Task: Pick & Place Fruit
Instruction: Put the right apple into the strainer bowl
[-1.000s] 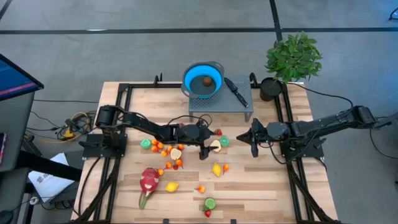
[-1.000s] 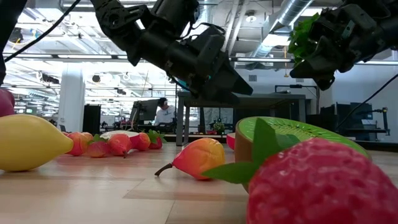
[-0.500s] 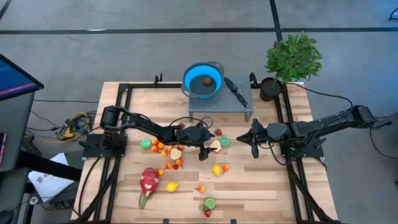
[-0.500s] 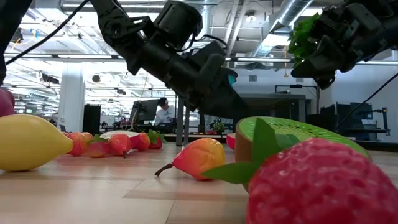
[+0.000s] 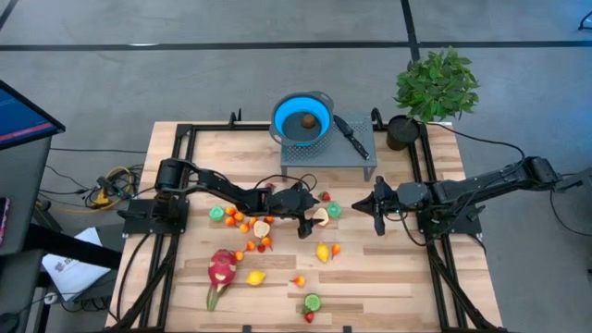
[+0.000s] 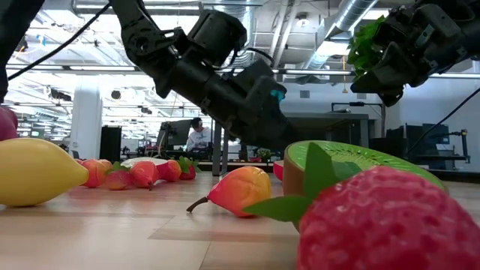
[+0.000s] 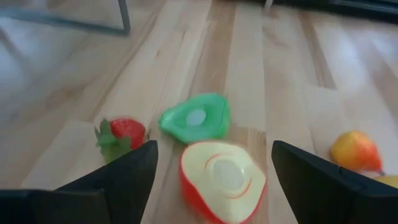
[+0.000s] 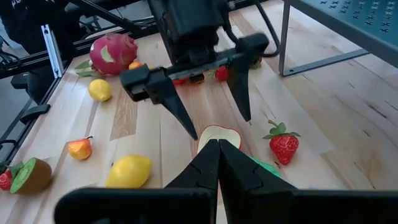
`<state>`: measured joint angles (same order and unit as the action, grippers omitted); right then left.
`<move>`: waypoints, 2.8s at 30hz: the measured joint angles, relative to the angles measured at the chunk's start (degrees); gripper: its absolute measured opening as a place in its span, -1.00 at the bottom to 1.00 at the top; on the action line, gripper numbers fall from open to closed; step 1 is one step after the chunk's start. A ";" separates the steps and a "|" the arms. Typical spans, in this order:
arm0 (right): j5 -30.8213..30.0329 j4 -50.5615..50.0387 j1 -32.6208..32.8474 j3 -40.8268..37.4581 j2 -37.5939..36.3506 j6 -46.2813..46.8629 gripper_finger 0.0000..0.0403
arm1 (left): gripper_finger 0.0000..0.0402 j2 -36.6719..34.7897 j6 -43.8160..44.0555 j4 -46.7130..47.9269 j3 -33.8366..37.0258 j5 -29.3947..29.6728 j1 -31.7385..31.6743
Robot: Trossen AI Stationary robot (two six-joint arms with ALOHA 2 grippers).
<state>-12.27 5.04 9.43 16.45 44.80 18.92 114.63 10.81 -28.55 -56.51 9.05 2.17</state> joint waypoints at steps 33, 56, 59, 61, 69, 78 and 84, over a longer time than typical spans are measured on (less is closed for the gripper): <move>0.00 -0.03 0.00 0.00 0.00 0.13 -1.00 | 0.51 4.77 1.99 -4.86 0.02 -0.19 -0.73; 0.00 0.10 0.00 0.00 0.00 0.13 -1.00 | 0.11 5.95 3.21 -5.14 -0.01 -0.50 -1.40; 0.00 0.10 0.00 0.00 0.00 0.13 -1.00 | -0.01 5.85 3.23 -5.37 -0.02 -0.50 -1.40; -0.01 0.10 0.00 0.00 0.00 0.13 -1.00 | -0.08 5.82 3.28 -5.51 -0.07 -0.50 -1.40; -0.01 0.10 -0.01 0.00 0.00 0.13 -1.00 | -0.23 5.73 3.34 -5.58 -0.14 -2.07 -1.42; 0.00 0.08 0.00 0.00 0.00 0.13 -1.00 | -0.27 5.73 3.64 -5.55 -0.14 -2.39 -1.40; -0.01 -0.05 -0.02 0.00 0.00 0.13 -1.00 | -0.29 5.66 3.63 -6.76 -0.01 -4.97 -1.29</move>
<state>-12.28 5.00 9.42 16.45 44.80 19.05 120.29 14.44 -35.31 -56.52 4.09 0.89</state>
